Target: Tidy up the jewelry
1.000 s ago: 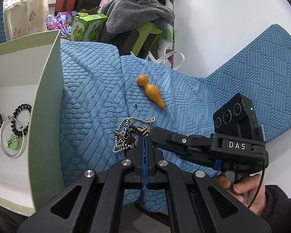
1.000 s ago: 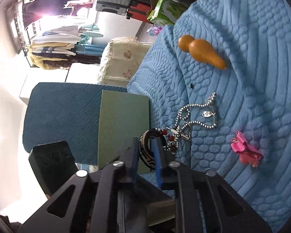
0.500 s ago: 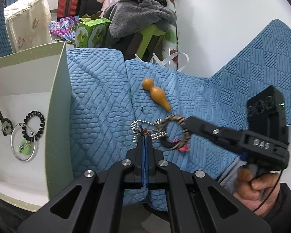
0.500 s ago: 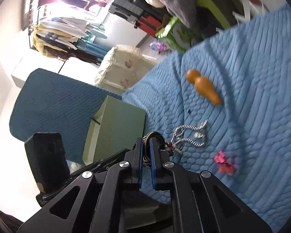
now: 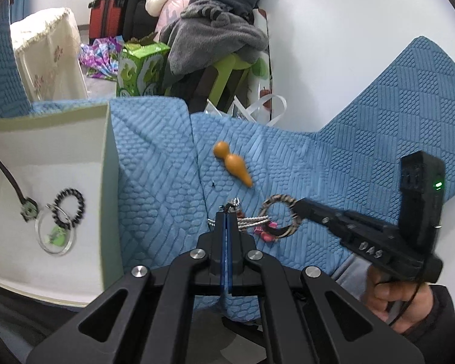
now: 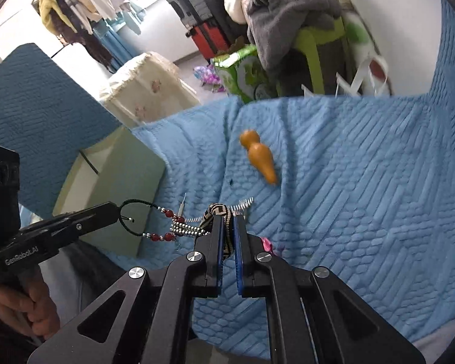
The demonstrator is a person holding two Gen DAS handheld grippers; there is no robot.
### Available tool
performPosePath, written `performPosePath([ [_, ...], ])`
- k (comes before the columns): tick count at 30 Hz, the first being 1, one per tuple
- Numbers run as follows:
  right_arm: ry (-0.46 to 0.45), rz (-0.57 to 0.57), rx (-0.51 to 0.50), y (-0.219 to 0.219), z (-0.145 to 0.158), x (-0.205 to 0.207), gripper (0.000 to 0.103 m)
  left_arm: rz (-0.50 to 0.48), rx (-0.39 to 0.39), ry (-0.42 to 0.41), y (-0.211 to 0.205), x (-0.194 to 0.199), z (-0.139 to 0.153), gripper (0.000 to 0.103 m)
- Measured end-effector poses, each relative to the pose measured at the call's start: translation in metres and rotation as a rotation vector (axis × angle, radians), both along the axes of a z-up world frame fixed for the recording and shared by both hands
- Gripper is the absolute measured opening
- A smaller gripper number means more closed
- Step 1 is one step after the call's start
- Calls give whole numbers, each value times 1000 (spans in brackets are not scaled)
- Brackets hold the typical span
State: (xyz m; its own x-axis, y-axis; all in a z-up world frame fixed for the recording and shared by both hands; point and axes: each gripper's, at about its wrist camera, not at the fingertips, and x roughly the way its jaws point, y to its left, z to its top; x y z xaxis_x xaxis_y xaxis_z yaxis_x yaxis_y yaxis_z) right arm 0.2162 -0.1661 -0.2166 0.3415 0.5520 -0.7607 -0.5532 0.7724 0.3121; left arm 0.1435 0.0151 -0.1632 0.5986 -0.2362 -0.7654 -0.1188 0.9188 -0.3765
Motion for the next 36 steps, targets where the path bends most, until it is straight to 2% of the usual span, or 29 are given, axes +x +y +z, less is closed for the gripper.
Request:
performPosePath([
  [9,-120,1,105,6,93,-11,4,-14,14,4,6,0,18,0],
  [17,-163,58,164,32,147,-24,4,-50,56,-3,6,4,43,0],
  [22,-188,113,179,61,173,-36,4,-70,-34,-63,9,5,55,0],
  [27,-211,61,133,76,168,-28,4,-85,-95,-92,8,14,59,0],
  [33,-68,14,151,70,127,-14,4,-71,-94,-48,9,26,39,0],
  [36,-61,3,137,67,121,-14,4,-62,-100,-22,10,25,28,0],
])
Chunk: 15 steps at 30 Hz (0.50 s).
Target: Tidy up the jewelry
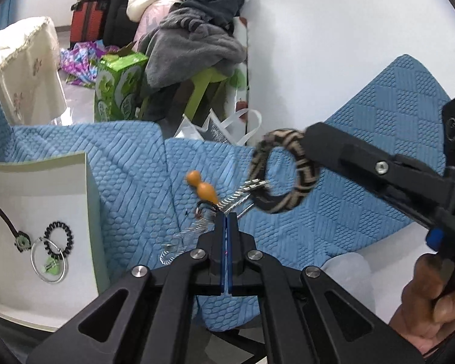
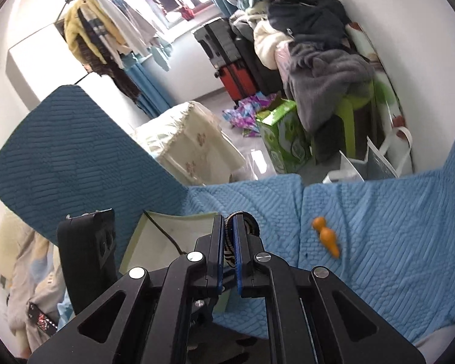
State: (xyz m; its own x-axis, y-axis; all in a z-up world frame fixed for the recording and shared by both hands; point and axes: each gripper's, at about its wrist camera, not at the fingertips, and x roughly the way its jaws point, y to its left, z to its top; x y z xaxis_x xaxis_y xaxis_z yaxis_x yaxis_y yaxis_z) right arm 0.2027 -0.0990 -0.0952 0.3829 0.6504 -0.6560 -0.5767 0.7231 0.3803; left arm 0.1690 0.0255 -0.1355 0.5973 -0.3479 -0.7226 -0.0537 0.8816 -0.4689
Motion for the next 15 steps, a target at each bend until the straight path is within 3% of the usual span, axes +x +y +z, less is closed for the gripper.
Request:
performPosePath([
  [7,-48,-7,-26,-2,12,-1,4,12,18,61,2,-1,-22,0],
  [15,-85,-27,-18,-13,32,3,4,7,68,88,9,-7,-25,0],
])
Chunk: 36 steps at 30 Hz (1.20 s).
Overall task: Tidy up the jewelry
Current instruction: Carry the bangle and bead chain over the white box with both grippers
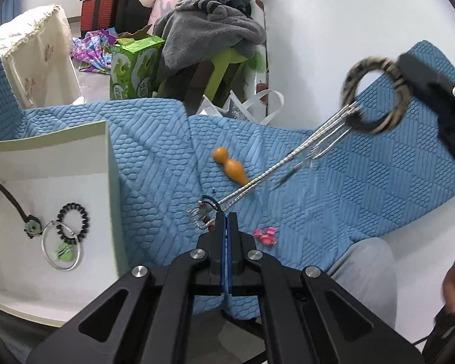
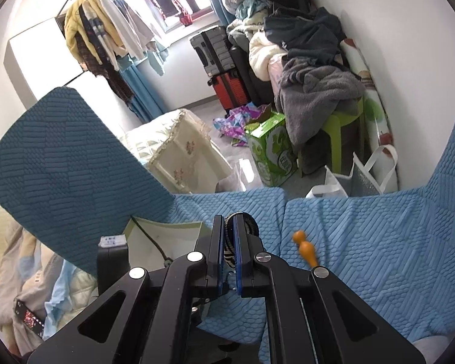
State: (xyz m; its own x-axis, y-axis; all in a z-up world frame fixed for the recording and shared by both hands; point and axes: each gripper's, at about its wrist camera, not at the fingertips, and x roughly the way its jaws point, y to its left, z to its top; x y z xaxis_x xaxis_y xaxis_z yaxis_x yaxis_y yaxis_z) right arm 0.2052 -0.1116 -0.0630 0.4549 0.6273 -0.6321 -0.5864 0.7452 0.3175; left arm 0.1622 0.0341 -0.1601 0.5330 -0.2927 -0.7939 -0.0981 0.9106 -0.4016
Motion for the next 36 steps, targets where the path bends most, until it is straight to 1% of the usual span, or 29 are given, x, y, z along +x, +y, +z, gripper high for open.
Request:
performPosePath([
  [4,-29,5,20,-2,19,0,4,5,5,19,6,-4,-4,0],
  [8,-58,14,5,1,32,-1,4,6,4,3,11,-8,8,0],
  [14,-59,25,-33,8,31,-2,4,-4,33,-53,22,-15,44,0],
  [20,-70,53,-55,27,35,-12,4,3,84,-119,48,-30,88,0],
  [24,-78,90,-67,48,36,-21,4,29,124,-143,71,-41,101,0],
  [29,-76,151,-76,79,35,-35,4,78,139,-138,106,-55,95,0],
  [32,-73,187,-84,99,33,-43,4,112,132,-124,124,-63,84,0],
  [36,-63,227,-94,122,28,-49,4,139,129,-110,137,-72,71,0],
])
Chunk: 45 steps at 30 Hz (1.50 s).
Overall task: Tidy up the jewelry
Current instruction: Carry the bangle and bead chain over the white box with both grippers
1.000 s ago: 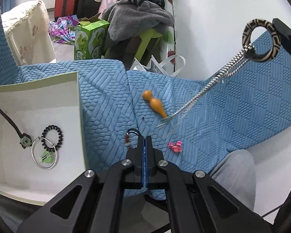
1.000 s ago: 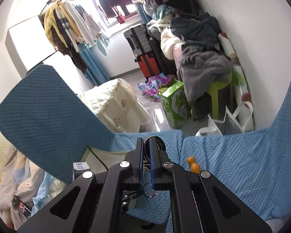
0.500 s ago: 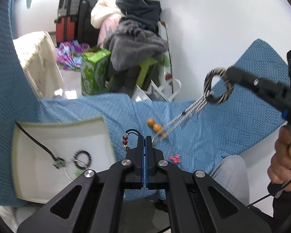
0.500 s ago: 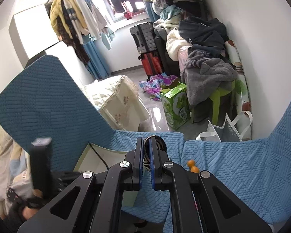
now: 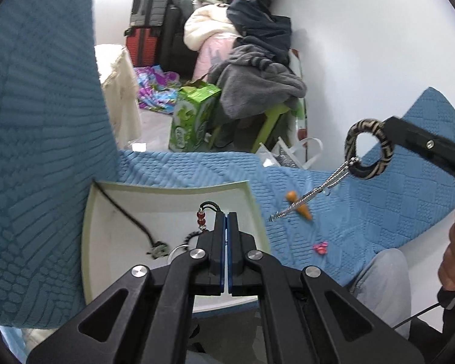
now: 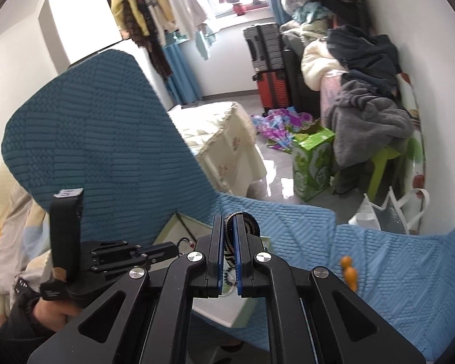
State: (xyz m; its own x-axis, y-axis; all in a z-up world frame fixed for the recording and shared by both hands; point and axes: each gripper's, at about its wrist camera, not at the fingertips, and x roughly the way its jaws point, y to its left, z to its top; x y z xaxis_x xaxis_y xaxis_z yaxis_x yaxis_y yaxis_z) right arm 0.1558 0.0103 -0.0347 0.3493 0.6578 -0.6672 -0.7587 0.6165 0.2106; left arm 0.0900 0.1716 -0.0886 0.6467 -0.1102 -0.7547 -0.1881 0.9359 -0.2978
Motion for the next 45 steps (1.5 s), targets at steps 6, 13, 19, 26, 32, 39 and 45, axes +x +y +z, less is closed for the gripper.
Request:
performPosePath([
  [6,13,40,-20,29,-11,-7,4,20,-34,11,21,-11,-27,0],
  [13,55,61,-35,51,-33,-16,4,-12,-18,-15,24,-23,-38,49],
  [19,66,71,-40,60,-31,-21,4,-151,-64,-154,13,-22,-18,43],
  [26,79,75,-37,61,-25,-22,4,-269,-89,-235,-9,-6,0,36],
  [32,82,81,-34,58,-21,-23,4,-275,-90,-236,-12,3,-2,4],
  [39,67,50,-40,51,-24,-15,4,-283,-66,-240,-15,-1,5,3],
  [45,94,34,-52,53,-45,-5,4,-261,-61,-229,-9,-16,11,3],
])
